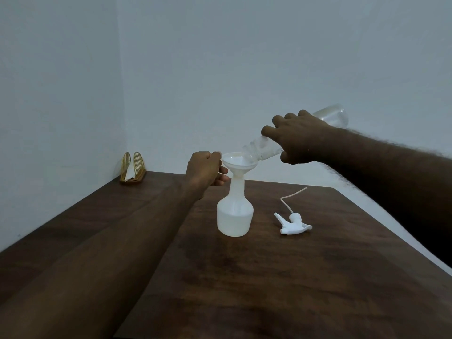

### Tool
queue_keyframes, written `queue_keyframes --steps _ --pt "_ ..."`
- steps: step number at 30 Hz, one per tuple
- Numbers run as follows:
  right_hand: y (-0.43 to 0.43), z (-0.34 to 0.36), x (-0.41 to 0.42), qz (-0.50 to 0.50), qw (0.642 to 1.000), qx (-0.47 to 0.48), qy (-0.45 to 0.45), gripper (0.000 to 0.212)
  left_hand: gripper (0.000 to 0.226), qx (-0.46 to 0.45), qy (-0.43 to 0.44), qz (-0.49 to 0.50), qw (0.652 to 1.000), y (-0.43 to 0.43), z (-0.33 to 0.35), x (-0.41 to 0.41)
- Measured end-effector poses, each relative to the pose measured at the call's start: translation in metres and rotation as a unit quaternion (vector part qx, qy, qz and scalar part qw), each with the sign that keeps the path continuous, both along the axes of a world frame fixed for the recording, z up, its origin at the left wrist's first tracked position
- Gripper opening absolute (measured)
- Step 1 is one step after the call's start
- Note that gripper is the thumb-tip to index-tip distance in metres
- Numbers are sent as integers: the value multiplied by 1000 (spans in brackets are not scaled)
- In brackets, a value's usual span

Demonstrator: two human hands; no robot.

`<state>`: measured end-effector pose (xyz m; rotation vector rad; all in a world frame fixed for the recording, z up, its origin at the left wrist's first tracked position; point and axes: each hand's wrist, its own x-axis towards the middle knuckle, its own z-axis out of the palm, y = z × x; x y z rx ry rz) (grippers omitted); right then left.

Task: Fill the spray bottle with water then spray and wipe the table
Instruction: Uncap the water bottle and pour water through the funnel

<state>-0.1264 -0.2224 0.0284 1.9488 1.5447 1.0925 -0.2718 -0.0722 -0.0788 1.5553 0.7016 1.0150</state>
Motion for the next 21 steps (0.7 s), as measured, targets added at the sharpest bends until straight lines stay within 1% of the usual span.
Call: queue_keyframes --steps 12,21 --pt "5 8 -1 39 998 9 -37 58 25 -9 -1 0 1000 3 -1 0" --pt "9 6 2 72 996 34 -44 54 34 -13 -4 6 1000 4 -3 -3"
